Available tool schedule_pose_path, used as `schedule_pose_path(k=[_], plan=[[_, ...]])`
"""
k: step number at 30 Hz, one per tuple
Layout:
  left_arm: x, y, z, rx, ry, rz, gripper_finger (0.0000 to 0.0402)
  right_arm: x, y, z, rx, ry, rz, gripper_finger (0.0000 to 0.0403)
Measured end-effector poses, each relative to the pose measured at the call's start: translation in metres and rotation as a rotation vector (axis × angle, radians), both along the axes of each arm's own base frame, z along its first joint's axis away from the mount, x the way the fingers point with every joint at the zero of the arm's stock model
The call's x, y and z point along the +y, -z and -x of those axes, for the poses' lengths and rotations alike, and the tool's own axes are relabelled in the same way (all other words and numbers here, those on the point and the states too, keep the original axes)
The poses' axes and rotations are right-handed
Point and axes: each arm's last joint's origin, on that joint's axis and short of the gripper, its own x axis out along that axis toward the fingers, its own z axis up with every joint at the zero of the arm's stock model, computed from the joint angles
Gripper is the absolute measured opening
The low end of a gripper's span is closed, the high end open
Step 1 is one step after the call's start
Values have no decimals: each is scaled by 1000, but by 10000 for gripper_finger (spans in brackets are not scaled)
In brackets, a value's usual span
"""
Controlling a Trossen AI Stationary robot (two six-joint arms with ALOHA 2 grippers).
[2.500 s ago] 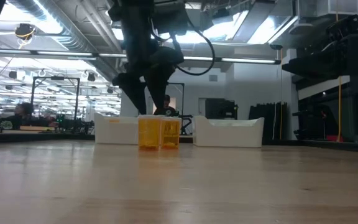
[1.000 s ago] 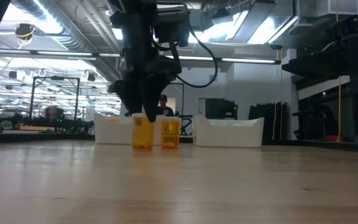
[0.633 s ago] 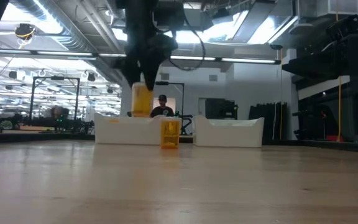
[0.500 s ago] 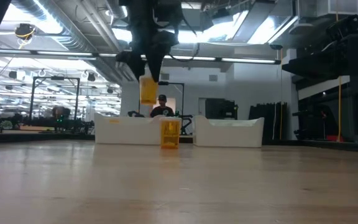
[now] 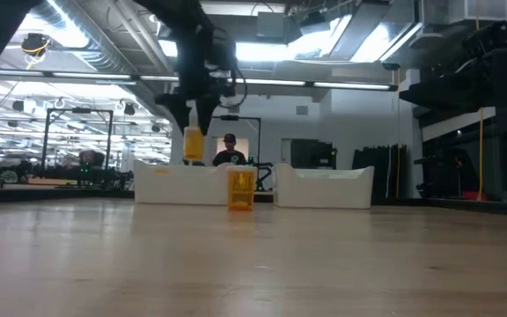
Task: Pick and place medicine bottles into bin by pill shape (circle, oval)
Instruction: Put the orange pill bottle into the left white bin
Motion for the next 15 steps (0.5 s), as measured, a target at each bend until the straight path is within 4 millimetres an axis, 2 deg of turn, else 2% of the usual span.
schedule_pose_path(k=[8,15], plan=[[16,36,-14,47,25,37,201,0,0,0,0,0,0,286],[24,58,-19,82,38,62,201,0,0,0,0,0,0,286]])
